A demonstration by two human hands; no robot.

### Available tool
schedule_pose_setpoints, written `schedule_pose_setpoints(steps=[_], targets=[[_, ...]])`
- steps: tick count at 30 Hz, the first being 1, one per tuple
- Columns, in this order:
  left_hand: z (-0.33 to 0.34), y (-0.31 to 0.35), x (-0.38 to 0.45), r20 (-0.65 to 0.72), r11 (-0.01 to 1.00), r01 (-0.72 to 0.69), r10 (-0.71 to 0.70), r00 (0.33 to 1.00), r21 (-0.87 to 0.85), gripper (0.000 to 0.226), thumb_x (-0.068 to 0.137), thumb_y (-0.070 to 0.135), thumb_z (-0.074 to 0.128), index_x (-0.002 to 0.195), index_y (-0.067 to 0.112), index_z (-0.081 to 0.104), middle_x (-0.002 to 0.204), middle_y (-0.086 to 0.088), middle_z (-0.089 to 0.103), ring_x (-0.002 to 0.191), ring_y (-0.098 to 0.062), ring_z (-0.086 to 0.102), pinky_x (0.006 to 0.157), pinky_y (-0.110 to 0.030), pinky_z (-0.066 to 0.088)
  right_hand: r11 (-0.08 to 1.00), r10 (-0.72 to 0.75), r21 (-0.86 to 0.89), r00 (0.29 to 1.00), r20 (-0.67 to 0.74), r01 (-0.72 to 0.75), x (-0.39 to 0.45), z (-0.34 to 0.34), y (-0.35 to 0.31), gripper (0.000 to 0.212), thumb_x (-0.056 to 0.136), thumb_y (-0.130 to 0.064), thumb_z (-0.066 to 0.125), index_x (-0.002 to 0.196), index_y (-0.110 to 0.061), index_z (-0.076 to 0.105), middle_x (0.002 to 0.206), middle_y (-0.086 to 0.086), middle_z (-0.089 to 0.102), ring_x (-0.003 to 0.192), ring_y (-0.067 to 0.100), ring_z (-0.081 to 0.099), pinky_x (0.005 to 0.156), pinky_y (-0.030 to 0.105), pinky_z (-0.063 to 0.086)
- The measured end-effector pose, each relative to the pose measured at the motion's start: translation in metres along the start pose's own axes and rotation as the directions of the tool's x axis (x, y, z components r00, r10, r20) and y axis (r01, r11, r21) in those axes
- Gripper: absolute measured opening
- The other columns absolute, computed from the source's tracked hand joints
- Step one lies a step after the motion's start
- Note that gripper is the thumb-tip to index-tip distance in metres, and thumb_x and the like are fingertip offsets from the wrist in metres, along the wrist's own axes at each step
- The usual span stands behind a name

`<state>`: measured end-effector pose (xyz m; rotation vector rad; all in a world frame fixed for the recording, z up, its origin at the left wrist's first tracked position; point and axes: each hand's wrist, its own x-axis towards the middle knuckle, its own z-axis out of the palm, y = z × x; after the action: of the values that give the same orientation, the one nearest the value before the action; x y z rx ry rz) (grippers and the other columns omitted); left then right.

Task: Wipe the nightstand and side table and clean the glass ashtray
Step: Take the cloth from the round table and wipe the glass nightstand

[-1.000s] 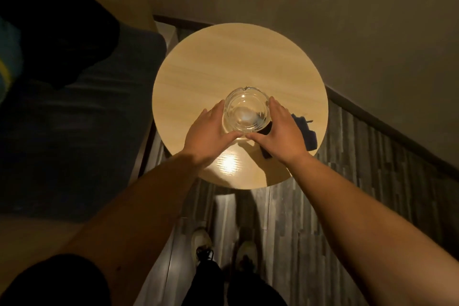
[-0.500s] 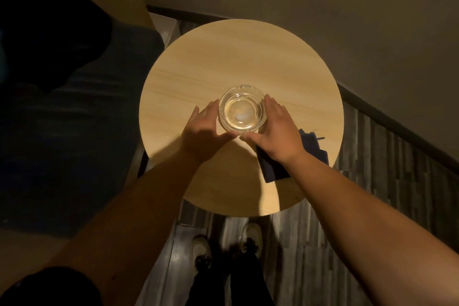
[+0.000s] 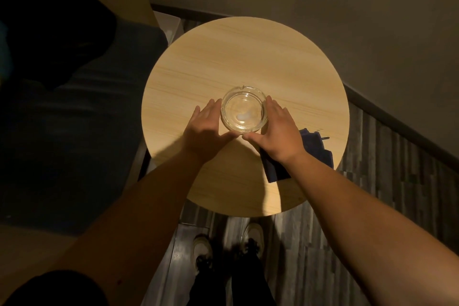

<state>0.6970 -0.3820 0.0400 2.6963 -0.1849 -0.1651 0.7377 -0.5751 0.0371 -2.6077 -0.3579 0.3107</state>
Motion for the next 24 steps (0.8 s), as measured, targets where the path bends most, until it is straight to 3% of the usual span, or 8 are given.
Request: schedule_pose_setpoints(steps=[6, 10, 12, 15, 18, 21, 24], targets=[[0.002, -0.002, 0.0, 0.012, 1.0, 0.009, -0.009, 1.0, -0.003, 0.098, 0.078, 0.067, 0.04, 0.133, -0.014, 0.041, 0.134, -0.031, 0.049, 0.13, -0.041, 0.043, 0.105, -0.06, 0.032, 0.999, -0.018, -0.034, 1.0, 0.008, 0.018, -0.002, -0.002, 0.0, 0.103, 0.072, -0.058, 0.071, 0.147, -0.009, 0.019, 0.146, 0.011, 0.04, 0.132, 0.027, 0.035, 0.111, 0.047, 0.027], [0.003, -0.003, 0.001, 0.031, 1.0, 0.011, -0.011, 0.999, 0.003, 0.094, 0.081, 0.058, 0.056, 0.138, -0.014, 0.033, 0.14, -0.032, 0.042, 0.135, -0.042, 0.036, 0.109, -0.06, 0.028, 0.998, -0.035, -0.053, 0.998, 0.057, 0.038, -0.002, -0.009, 0.003, 0.108, 0.072, -0.057, 0.071, 0.15, -0.01, 0.013, 0.156, 0.009, 0.026, 0.144, 0.025, 0.019, 0.117, 0.044, 0.014], [0.004, -0.003, 0.002, 0.041, 0.999, 0.036, -0.035, 0.999, -0.016, 0.098, 0.08, 0.054, 0.064, 0.143, -0.009, 0.024, 0.148, -0.027, 0.033, 0.14, -0.036, 0.027, 0.115, -0.053, 0.02, 0.998, -0.034, -0.056, 0.997, 0.071, 0.038, -0.005, -0.017, 0.006, 0.107, 0.073, -0.058, 0.069, 0.15, -0.012, 0.012, 0.157, 0.008, 0.022, 0.145, 0.024, 0.014, 0.118, 0.043, 0.011], [0.006, -0.002, 0.0, 0.053, 0.99, 0.109, -0.105, 0.993, -0.088, 0.099, 0.081, 0.052, 0.066, 0.148, 0.0, 0.015, 0.155, -0.02, 0.022, 0.145, -0.03, 0.016, 0.117, -0.043, 0.011, 0.993, -0.039, -0.106, 0.997, 0.062, 0.045, -0.016, -0.033, 0.015, 0.093, 0.081, -0.059, 0.06, 0.15, -0.013, 0.018, 0.156, 0.008, 0.024, 0.145, 0.025, 0.016, 0.118, 0.042, 0.014], [0.006, 0.005, -0.01, 0.078, 0.978, 0.171, -0.163, 0.984, -0.121, 0.094, 0.084, 0.052, 0.062, 0.15, 0.006, 0.014, 0.157, -0.014, 0.019, 0.145, -0.026, 0.013, 0.117, -0.039, 0.011, 0.987, -0.029, -0.155, 0.999, 0.027, 0.033, -0.037, -0.051, 0.03, 0.07, 0.089, -0.051, 0.055, 0.144, -0.012, 0.036, 0.153, 0.011, 0.032, 0.142, 0.029, 0.024, 0.115, 0.041, 0.019], [0.004, 0.021, -0.027, 0.078, 0.976, 0.189, -0.182, 0.98, -0.105, 0.081, 0.087, 0.045, 0.06, 0.148, 0.007, 0.022, 0.154, -0.014, 0.027, 0.143, -0.027, 0.021, 0.117, -0.04, 0.016, 0.984, -0.007, -0.178, 1.0, 0.024, 0.011, -0.061, -0.066, 0.046, 0.052, 0.091, -0.043, 0.055, 0.133, -0.012, 0.052, 0.144, 0.013, 0.045, 0.132, 0.031, 0.039, 0.109, 0.041, 0.029], [0.009, 0.047, -0.046, -0.138, 0.993, 0.057, -0.043, 0.99, 0.104, 0.053, 0.088, 0.03, 0.061, 0.131, 0.001, 0.049, 0.125, -0.02, 0.058, 0.115, -0.033, 0.053, 0.099, -0.043, 0.043, 0.974, -0.007, -0.227, 0.998, 0.068, 0.022, -0.084, -0.077, 0.06, 0.04, 0.092, -0.038, 0.053, 0.124, -0.016, 0.059, 0.133, 0.009, 0.055, 0.119, 0.03, 0.05, 0.1, 0.04, 0.037]])
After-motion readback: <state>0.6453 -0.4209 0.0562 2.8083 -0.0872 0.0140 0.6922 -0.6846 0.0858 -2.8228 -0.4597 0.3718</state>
